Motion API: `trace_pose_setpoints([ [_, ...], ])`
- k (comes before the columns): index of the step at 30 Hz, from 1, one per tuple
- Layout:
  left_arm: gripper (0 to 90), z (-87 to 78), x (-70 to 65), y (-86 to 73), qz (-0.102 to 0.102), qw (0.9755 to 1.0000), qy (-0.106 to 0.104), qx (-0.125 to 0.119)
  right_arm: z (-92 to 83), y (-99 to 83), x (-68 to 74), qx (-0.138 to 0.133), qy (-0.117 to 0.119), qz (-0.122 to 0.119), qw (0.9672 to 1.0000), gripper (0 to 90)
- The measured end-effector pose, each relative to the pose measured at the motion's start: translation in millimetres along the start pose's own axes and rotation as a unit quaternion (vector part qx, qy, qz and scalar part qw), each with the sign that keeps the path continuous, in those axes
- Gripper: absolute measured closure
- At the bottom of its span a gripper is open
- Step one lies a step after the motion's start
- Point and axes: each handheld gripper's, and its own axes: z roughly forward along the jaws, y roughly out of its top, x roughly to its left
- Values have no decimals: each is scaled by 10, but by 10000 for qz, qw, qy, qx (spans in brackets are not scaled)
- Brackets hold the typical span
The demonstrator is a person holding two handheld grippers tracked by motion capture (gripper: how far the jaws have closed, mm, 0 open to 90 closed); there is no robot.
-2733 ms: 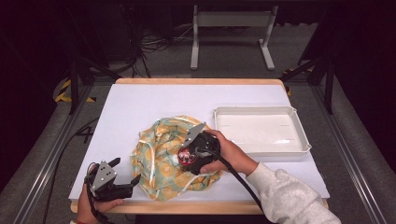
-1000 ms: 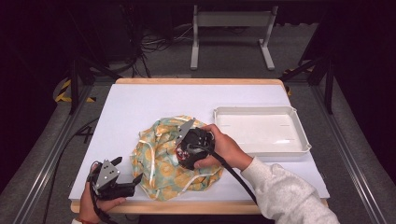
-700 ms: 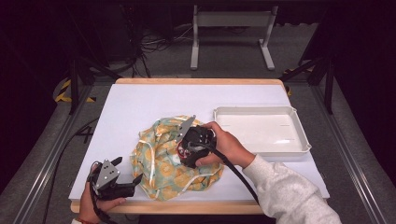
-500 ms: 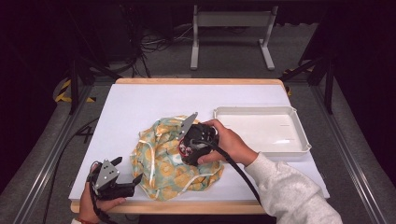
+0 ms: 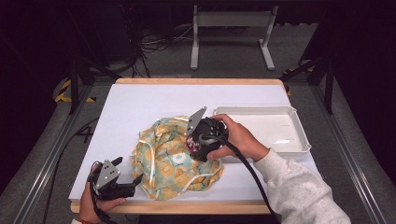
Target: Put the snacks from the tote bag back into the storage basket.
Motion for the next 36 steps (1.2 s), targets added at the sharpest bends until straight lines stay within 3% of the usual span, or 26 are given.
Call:
trace_pose_setpoints([
  [13,83,10,-8,-3,41,10000,-57,41,-230,-201,-160,104,-121,-96,9998,239],
  [24,87,21,-7,-2,48,9999,-47,82,-402,-469,-352,102,-424,108,9990,238],
  [36,87,26,-2,-5,54,9999,-38,107,-407,-688,-538,296,-524,207,9980,239],
])
